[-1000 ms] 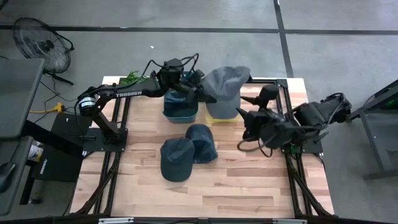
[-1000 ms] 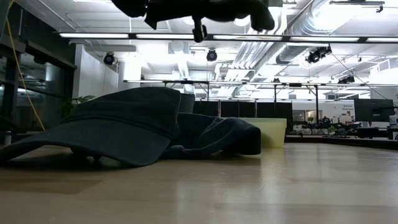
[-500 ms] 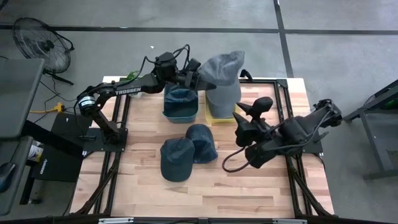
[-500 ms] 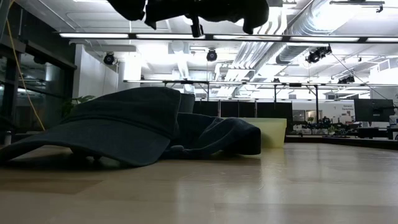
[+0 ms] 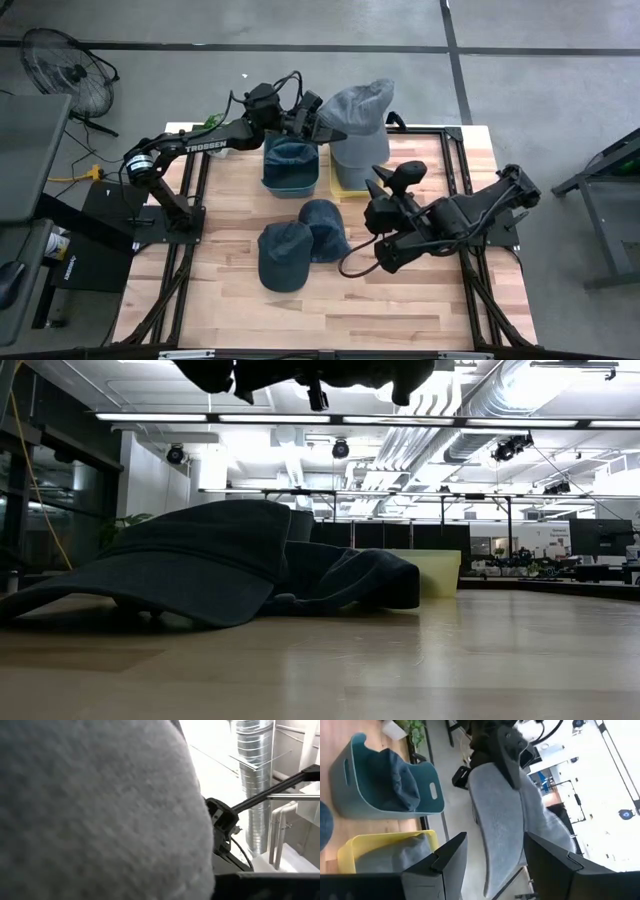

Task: Pick & Place hat
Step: Put the gray cap into the yellow bin

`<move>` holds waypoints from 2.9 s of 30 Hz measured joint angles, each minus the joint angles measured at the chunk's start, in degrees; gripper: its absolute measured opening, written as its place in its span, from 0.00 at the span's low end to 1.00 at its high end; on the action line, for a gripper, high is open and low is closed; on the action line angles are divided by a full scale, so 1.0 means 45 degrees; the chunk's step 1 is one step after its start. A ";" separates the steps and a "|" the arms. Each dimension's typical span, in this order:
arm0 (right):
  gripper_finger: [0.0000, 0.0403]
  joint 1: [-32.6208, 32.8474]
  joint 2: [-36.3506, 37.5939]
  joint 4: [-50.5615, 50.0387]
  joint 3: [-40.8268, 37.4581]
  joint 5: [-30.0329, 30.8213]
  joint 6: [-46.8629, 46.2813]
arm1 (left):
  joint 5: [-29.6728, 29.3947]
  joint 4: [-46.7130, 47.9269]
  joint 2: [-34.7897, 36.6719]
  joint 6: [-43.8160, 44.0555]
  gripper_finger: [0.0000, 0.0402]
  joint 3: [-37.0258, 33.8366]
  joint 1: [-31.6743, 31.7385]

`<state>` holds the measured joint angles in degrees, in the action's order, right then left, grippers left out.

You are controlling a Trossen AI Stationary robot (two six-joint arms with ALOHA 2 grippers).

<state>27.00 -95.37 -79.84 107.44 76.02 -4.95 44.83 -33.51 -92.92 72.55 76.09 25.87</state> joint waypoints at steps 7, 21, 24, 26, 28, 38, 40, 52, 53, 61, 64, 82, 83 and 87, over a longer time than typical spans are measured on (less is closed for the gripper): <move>0.47 -0.0578 -0.0001 -0.0100 0.0000 -0.0549 0.0078 | 0.0347 -0.1012 0.0004 0.0683 0.02 0.0000 -0.0005; 0.43 -0.1856 0.0004 0.0438 0.0000 -0.0763 0.0203 | 0.0823 -0.0902 0.0005 0.0612 0.02 0.0000 -0.0005; 0.36 -0.1948 0.0008 0.0710 0.0000 -0.0840 0.0203 | 0.0820 -0.0891 0.0005 0.0615 0.02 0.0000 0.0000; 0.29 -0.2008 0.0018 0.0787 0.0000 -0.1005 0.0201 | 0.0805 -0.0843 0.0005 0.0649 0.02 0.0000 0.0000; 0.22 -0.2010 0.0023 0.0800 0.0000 -0.1111 0.0194 | 0.0790 -0.0781 0.0005 0.0701 0.02 0.0000 0.0012; 0.02 -0.2015 0.0052 0.0747 0.0005 -0.0959 0.0019 | 0.0783 0.0172 0.0010 -0.0030 0.04 -0.0010 0.0024; 0.02 -0.2015 0.0052 0.0764 0.0005 -0.1033 0.0005 | 0.0861 0.0183 0.0010 -0.0174 0.07 -0.0010 0.0024; 0.01 -0.2175 0.0013 0.0600 0.0005 -0.1439 -0.0573 | 0.0727 0.1125 0.0000 -0.2810 0.37 -0.0005 -0.0019; 0.01 -0.2232 0.0013 0.0408 0.0005 -0.1435 -0.0738 | 0.0685 0.1125 -0.0005 -0.2944 0.39 -0.0005 -0.0019; 0.01 -0.2761 0.0004 -0.0878 0.0005 -0.1296 -0.1817 | 0.0628 0.1120 -0.0010 -0.4137 0.56 -0.0005 -0.0005; 0.01 -0.2966 0.0037 -0.1165 0.0005 -0.1286 -0.1807 | 0.0700 0.1169 -0.0010 -0.4362 0.58 -0.0005 0.0000; 0.01 -0.3984 0.1617 -0.1996 0.0000 -0.1359 -0.2270 | -0.0834 0.3352 -0.0005 -0.7161 0.58 0.0015 0.0005; 0.01 -0.4052 0.1687 -0.2081 0.0000 -0.1389 -0.2268 | -0.0935 0.3468 -0.0005 -0.7383 0.58 0.0015 0.0010; 0.01 -0.4326 0.1848 -0.2262 0.0000 -0.1511 -0.2038 | -0.0995 0.3677 -0.0005 -0.7860 0.58 0.0015 0.0010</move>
<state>7.53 -87.05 -90.02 107.44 69.23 -14.12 40.35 -16.96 -92.95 37.18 76.16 25.91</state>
